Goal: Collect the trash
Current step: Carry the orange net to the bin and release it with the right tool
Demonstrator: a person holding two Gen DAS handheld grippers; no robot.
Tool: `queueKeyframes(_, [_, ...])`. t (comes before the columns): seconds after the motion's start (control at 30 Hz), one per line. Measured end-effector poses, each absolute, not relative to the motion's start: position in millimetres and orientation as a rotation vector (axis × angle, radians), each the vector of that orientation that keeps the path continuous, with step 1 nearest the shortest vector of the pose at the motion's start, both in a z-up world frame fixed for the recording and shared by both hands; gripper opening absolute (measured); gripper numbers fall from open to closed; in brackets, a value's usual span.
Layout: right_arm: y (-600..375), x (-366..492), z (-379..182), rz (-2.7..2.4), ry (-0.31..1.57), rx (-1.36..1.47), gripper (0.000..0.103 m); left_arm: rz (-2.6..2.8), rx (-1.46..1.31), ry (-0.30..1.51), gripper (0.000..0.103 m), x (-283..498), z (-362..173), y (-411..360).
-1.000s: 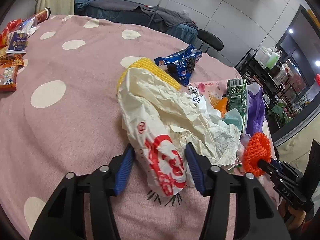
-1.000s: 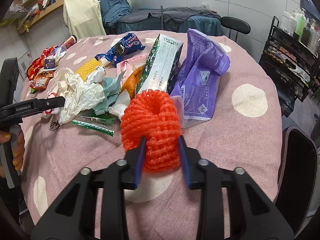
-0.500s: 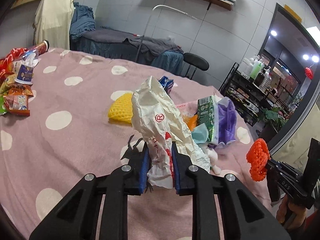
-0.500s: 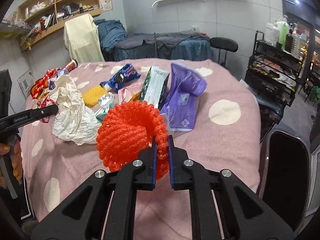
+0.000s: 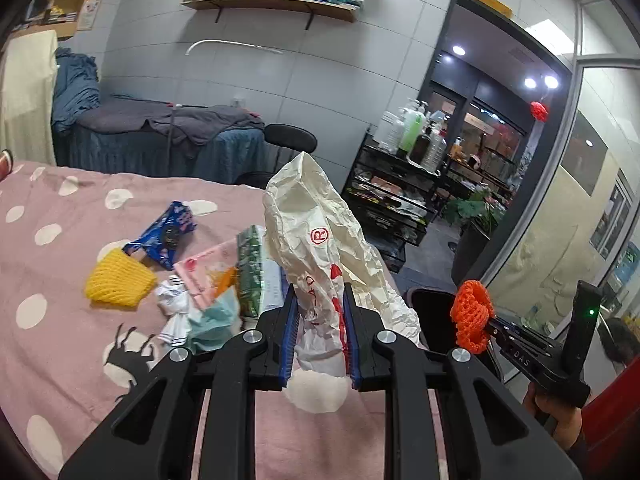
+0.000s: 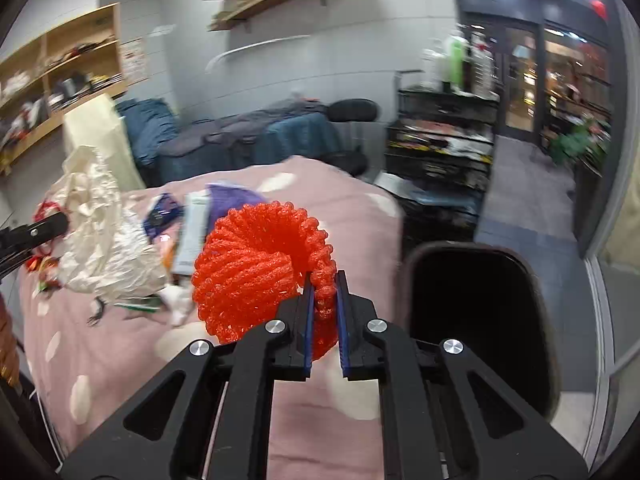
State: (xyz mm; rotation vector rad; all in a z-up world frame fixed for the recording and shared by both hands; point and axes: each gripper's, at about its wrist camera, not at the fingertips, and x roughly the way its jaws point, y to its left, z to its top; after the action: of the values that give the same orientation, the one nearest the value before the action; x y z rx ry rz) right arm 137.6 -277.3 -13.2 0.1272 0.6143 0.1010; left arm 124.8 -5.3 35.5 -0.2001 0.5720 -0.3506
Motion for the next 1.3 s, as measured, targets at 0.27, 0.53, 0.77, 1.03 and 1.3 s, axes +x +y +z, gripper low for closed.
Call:
queueKeyframes(0.27, [-365.1, 151.6, -62.6, -0.154, 0.747, 0.232, 0.011, -0.493, -0.107, 0.622, 0.021, 150.5, 18.7, -83.9])
queueKeyframes(0.53, [-404.3, 161.1, -117.4, -0.312, 0.88, 0.286, 0.058, -0.578, -0.023, 0.667, 0.021, 163.7, -3.1, -141.3])
queueKeyframes(0.77, [-409.6, 141.3, -107.2, -0.333, 0.785, 0.324, 0.076, -0.623, 0.017, 0.696, 0.021, 168.6, -15.6, -177.2])
queueKeyframes(1.03, [-429.4, 111.1, -74.6, -0.447, 0.653, 0.34, 0.08, -0.659, 0.081, 0.711, 0.021, 176.4, -20.8, -212.5])
queueKeyframes(1.3, [-459.7, 91.2, -56.4, -0.525, 0.589, 0.377, 0.083, -0.685, 0.176, 0.746, 0.021, 182.9, -35.4, -253.8])
